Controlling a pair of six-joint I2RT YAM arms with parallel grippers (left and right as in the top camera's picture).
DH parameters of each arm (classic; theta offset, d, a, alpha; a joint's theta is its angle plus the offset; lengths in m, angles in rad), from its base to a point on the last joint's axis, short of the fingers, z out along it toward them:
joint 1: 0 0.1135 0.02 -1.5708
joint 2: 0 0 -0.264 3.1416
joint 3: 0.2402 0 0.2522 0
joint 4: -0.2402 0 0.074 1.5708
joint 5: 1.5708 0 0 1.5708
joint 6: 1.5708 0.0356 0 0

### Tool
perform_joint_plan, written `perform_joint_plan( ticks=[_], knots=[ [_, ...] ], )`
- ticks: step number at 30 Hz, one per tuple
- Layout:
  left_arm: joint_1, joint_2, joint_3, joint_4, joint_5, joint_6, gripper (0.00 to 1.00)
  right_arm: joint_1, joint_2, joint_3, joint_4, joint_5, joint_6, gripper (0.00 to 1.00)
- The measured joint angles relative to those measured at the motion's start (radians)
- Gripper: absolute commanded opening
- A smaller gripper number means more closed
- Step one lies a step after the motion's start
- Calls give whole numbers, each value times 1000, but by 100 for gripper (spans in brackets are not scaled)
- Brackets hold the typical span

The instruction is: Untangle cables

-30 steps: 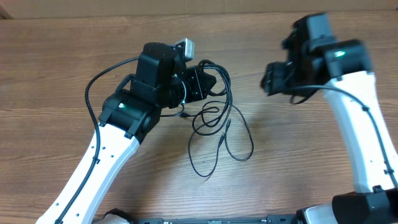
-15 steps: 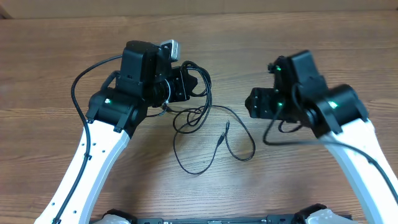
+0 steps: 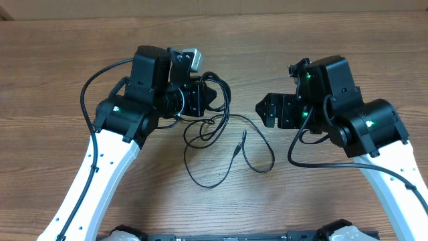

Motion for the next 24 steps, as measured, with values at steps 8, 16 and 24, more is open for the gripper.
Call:
perform_joint_plan(
  ticks=[8, 16, 24],
  knots=[
    [0, 0, 0, -17, 53, 89, 4, 0, 0, 0, -2, 0, -2, 100],
    [0, 0, 0, -34, 95, 276, 4, 0, 0, 0, 71, -62, -1, 100],
    [0, 0, 0, 29, 258, 398, 4, 0, 0, 0, 164, -300, -126, 95]
  ],
)
